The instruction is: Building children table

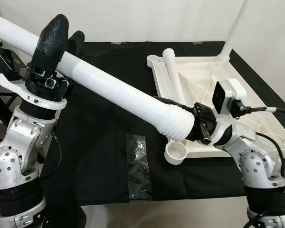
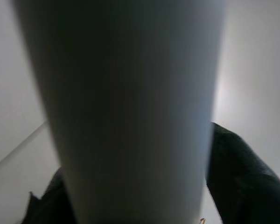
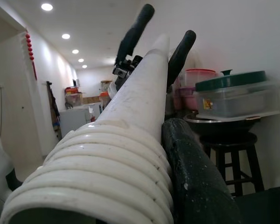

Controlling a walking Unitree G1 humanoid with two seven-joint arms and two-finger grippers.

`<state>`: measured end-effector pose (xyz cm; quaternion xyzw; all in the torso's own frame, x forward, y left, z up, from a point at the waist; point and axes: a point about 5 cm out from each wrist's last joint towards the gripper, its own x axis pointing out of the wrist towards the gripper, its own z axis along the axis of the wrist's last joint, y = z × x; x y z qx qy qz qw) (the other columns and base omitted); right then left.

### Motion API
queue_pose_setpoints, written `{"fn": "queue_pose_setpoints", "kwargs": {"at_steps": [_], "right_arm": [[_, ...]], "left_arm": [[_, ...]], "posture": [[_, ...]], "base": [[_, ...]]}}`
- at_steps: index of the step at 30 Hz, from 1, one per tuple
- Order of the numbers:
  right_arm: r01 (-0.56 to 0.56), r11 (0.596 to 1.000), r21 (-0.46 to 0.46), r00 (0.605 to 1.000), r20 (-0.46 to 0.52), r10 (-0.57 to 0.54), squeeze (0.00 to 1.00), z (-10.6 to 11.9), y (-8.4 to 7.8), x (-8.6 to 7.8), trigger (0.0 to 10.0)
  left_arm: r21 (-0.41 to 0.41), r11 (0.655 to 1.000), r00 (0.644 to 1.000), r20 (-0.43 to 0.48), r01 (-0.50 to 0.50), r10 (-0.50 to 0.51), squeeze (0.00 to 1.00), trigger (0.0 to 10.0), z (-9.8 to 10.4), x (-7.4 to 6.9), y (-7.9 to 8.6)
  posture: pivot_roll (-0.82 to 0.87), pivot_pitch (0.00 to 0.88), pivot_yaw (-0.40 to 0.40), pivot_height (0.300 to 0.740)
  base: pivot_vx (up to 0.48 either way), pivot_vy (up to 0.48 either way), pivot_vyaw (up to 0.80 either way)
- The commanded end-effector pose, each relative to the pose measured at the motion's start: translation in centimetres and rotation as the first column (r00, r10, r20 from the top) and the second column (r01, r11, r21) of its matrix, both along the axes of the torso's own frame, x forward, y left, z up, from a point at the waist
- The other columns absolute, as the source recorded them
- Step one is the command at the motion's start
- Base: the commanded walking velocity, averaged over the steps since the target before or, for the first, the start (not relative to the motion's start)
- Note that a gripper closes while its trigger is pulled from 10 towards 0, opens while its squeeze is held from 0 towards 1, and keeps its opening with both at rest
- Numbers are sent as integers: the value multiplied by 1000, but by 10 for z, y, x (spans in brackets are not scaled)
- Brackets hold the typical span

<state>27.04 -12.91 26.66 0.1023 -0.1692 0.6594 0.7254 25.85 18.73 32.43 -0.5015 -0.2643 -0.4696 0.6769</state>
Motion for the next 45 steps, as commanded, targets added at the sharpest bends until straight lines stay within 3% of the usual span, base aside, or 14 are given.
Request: {"fn": "queue_pose_setpoints", "kwargs": {"at_steps": [1,18,19,20,21,25,45], "right_arm": [[-13,999,-41,1000,-21,12,0,-7,5,-2,10000],[19,997,-70,1000,-23,-21,0,-10,2,3,10000],[25,998,-63,999,-42,-28,451,-9,1,5,10000],[25,998,-63,999,-42,-28,451,-9,1,5,10000],[41,998,-53,997,-57,-44,1000,-9,0,7,10000],[80,997,-12,994,-80,-81,1000,-7,-6,11,10000],[187,982,-16,976,-114,-188,1000,-19,-40,-1,10000]], "left_arm": [[-14,1000,999,27,23,-23,0,0,3,-5,-2],[24,999,999,28,36,-37,0,0,0,-8,-10],[23,999,999,28,27,-28,0,0,1,-8,-9],[23,999,999,28,27,-28,0,0,1,-8,-9],[25,1000,1000,29,11,-11,0,0,2,-8,-7],[31,999,999,40,-35,34,0,0,7,-7,1],[21,987,985,69,-161,159,0,0,23,-2,34]], "posture": [[42,147,-59,740],[26,155,-75,740],[27,156,-75,740],[27,156,-75,740],[28,157,-74,740],[30,159,-68,740],[9,163,-66,740]], "base": [[0,0,0],[0,0,0],[0,0,0],[0,0,0],[0,0,0],[0,0,0],[0,0,0]]}}
